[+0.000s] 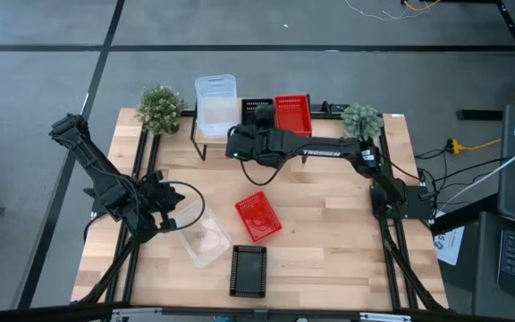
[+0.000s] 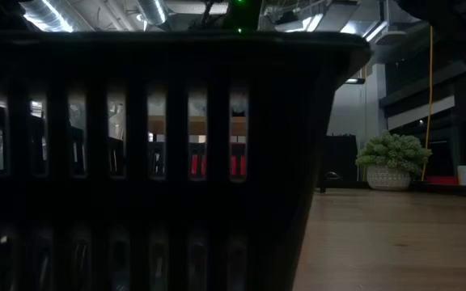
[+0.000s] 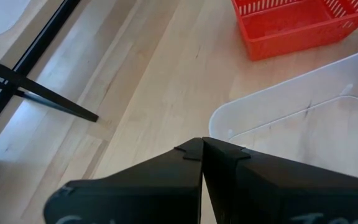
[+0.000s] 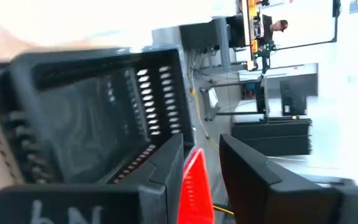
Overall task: Stack baskets on shelf by color
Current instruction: Stack the top black bin on top of the black bin on the shelf
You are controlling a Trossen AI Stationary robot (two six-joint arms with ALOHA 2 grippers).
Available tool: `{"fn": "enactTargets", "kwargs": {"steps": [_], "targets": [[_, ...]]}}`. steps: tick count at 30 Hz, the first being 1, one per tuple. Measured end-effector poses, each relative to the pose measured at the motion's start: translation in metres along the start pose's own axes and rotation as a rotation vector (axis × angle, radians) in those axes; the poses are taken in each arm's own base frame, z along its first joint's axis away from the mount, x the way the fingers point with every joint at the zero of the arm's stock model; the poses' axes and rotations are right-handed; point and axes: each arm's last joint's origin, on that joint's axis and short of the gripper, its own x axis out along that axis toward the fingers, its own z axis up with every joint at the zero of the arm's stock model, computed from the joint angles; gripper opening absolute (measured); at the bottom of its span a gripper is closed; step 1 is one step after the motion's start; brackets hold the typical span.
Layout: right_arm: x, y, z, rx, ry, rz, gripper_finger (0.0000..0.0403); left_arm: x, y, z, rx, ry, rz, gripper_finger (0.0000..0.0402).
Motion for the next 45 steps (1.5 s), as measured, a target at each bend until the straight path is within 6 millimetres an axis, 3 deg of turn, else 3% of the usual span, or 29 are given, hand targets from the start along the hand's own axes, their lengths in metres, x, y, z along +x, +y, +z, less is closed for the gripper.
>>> {"fn": "enactTargets", "kwargs": {"steps": [5,11,15,20,35,45], "targets": [[-0.014,-0.023,-0.004,0.051,-0.054,0.052,0.0108,0.0,0.0,0.0,0.0,0.0,0.0,0.0],[-0.038,-0.049,-0.017,0.138,-0.175,0.406,0.0108,0.0,0.0,0.0,-0.007,0.002,-0.002,0.0],[-0.039,-0.048,-0.026,0.106,-0.165,0.633,0.0108,0.0,0.0,0.0,-0.007,0.002,-0.003,0.0],[-0.024,-0.04,-0.031,0.082,-0.152,0.888,0.0108,0.0,0.0,0.0,-0.007,0.003,-0.002,0.0],[0.03,-0.024,-0.031,0.14,-0.162,0.795,0.0108,0.0,0.0,0.0,-0.004,0.003,-0.002,0.0],[0.018,-0.023,-0.031,0.102,-0.178,0.813,0.0108,0.0,0.0,0.0,-0.004,0.003,-0.002,0.0]]}}
